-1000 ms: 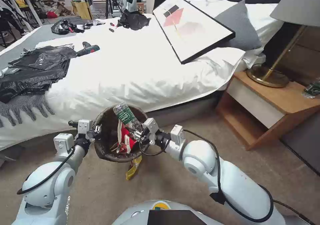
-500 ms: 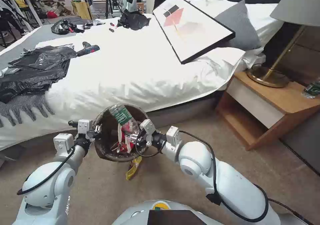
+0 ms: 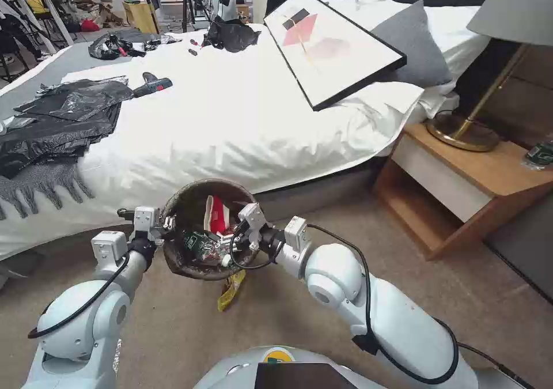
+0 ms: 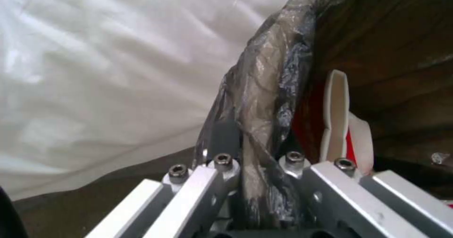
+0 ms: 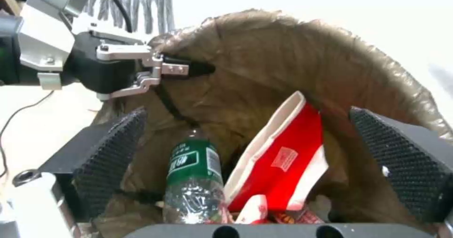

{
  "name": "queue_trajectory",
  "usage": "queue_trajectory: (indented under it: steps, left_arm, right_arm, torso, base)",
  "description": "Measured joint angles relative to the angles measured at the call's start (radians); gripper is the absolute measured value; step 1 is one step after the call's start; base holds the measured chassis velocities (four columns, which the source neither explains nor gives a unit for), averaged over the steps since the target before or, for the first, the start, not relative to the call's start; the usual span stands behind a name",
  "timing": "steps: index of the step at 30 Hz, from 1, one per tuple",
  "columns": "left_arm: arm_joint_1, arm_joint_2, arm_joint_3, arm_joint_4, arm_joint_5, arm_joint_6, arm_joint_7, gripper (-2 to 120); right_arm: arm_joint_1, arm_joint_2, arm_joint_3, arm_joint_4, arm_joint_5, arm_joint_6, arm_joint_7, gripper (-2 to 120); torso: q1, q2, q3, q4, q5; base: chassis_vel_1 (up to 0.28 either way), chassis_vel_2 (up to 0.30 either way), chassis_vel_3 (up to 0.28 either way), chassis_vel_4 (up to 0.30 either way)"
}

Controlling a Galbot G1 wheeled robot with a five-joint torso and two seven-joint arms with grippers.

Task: Pick up the trash bin, then pick up the garbage from the floor and place it into the trash bin.

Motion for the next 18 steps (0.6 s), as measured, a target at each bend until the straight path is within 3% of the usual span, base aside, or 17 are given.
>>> queue_trajectory:
  steps: [13, 18]
  left_arm:
    - [0.002, 0.0, 0.001, -0.002, 0.0, 0.0, 0.0, 3]
    - [0.005, -0.004, -0.002, -0.003, -0.001, 0.0, -0.002, 3]
  right_arm:
    - [-0.021, 0.027, 0.081, 0.048, 0.004, 0.002, 0.005, 100]
    - [-0.079, 0.033, 0.219, 0.093, 0.009, 0.023, -0.009, 100]
  torso:
    - [0.0, 0.0, 0.0, 0.0001, 0.0001]
    - [0.0, 0.0, 0.0, -0.0001, 0.0001]
  base:
    - [0.0, 0.0, 0.0, 0.0]
    - [0.0, 0.0, 0.0, 0.0]
